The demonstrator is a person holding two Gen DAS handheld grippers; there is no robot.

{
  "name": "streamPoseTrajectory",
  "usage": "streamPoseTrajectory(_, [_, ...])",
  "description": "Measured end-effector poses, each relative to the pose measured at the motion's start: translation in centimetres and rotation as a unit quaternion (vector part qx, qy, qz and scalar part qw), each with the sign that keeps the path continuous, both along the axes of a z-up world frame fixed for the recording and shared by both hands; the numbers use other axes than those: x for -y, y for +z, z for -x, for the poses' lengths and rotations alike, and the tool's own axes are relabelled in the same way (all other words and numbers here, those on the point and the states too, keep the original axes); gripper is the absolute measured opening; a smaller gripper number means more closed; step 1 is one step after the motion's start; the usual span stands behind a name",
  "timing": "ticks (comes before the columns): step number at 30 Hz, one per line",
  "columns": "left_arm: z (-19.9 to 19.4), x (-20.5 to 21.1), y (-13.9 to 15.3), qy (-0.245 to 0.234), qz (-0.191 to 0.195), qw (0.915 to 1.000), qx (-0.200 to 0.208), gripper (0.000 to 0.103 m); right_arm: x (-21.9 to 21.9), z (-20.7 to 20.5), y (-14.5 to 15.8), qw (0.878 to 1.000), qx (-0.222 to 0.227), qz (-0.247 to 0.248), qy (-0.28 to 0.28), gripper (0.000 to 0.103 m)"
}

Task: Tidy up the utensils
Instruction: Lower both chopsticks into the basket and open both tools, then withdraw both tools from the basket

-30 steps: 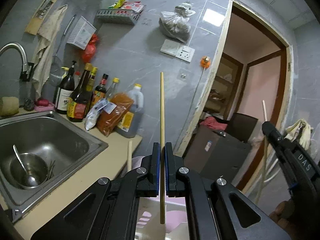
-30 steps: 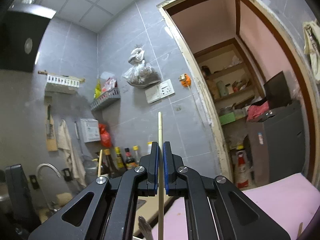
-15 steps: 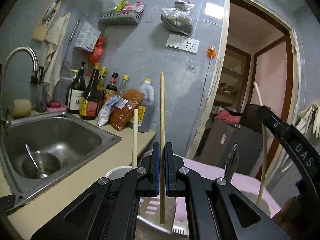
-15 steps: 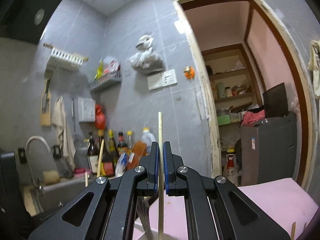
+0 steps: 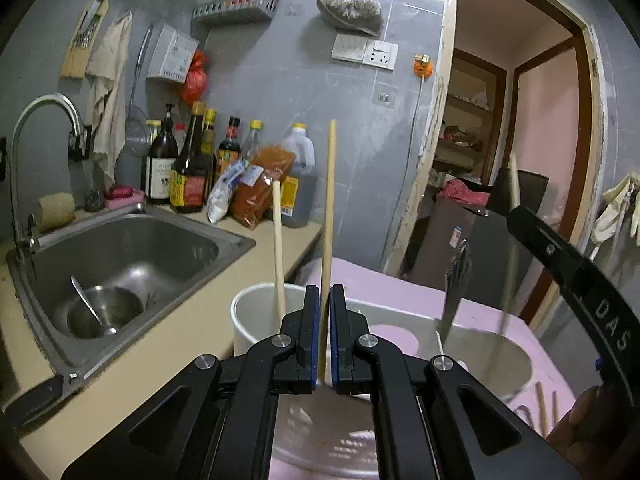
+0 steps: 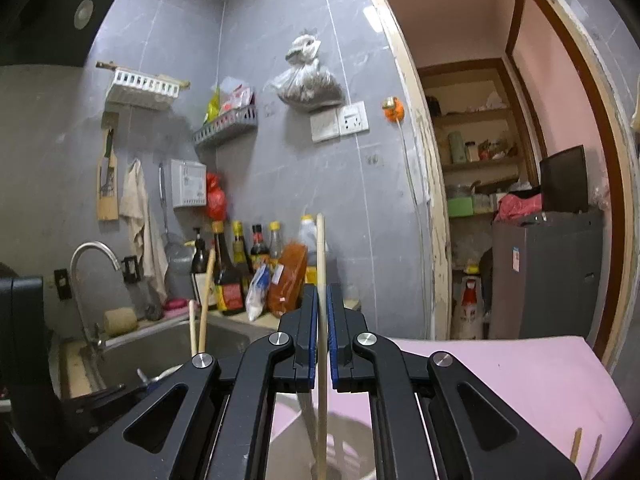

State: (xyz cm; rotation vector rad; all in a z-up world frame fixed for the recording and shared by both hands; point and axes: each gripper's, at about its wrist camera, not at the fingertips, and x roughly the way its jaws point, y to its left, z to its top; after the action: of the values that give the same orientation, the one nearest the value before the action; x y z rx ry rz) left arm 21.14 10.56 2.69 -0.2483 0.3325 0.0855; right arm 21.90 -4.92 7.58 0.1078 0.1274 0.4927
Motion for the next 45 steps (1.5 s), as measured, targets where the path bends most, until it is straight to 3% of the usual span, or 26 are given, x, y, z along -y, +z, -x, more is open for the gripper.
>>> streamPoseTrajectory(7, [0.7, -0.6, 0.4, -0.029, 0.033, 0.999, -0.01, 0.007, 0.7, 0.9, -0.1, 1.0, -0.017, 0.003, 0.011, 0.005])
streamPoseTrajectory(9, [1.4, -0.6, 0.7, -0.035, 0.041, 0.9985, -0.004, 0.021, 1.2, 1.4, 0.1, 1.0, -0.015, 0.002, 0.01, 0.006])
streamPoseTrajectory(10, [1.7, -0.6, 0.9, -0.035, 0.044, 0.9984, 0.0, 0.034, 1.5, 1.6, 0.1, 1.0, -0.012, 0.002, 0.01, 0.007])
streamPoseTrajectory(11, [2.0, -0.6, 1.1, -0.036, 0.048, 0.9982, 0.005, 0.038, 1.8, 1.9, 0.2, 1.0, -0.011, 0.003, 0.009, 0.007])
streamPoseTrajectory(13, [2.7, -0.3, 1.5, -0.044, 0.05, 0.9977, 0.009, 0.038, 2.5, 2.5, 0.4, 1.0, -0.01, 0.003, 0.006, 0.01])
streamPoseTrajectory(16, [3.4, 0.3, 2.3, -0.052, 0.05, 0.9973, 0.014, 0.039, 3.9, 3.3, 0.8, 1.0, -0.008, 0.002, -0.002, 0.022])
streamPoseTrajectory(19, [4.3, 1.2, 3.1, -0.061, 0.043, 0.9969, 0.025, 0.049, 5.5, 4.3, 1.2, 1.0, 0.005, 0.011, -0.013, 0.025])
streamPoseTrajectory(24, [5.6, 3.2, 4.2, -0.09, 0.027, 0.9947, 0.042, 0.065, 9.0, 6.2, 1.7, 0.999, 0.018, 0.027, -0.041, 0.043])
streamPoseTrajectory(27, [6.3, 4.4, 4.3, -0.11, 0.022, 0.9927, 0.043, 0.077, 10.9, 7.4, 1.8, 0.997, 0.025, 0.038, -0.06, 0.06])
streamPoseTrajectory(29, [6.7, 5.1, 4.2, -0.122, 0.02, 0.9915, 0.039, 0.087, 12.1, 8.2, 1.7, 0.996, 0.028, 0.043, -0.071, 0.078])
streamPoseTrajectory(31, [7.1, 5.7, 3.9, -0.134, 0.019, 0.9902, 0.033, 0.093, 13.3, 9.0, 1.5, 0.995, 0.027, 0.047, -0.081, 0.086])
streamPoseTrajectory(34, [7.4, 7.1, 3.2, -0.155, 0.008, 0.9878, 0.016, 0.094, 14.9, 9.9, 1.0, 0.994, 0.016, 0.054, -0.091, 0.103])
streamPoseTrajectory(45, [7.6, 9.9, -1.3, -0.205, -0.01, 0.9748, -0.087, 0.094, 18.9, 11.0, -2.4, 0.989, -0.068, 0.077, -0.106, 0.103])
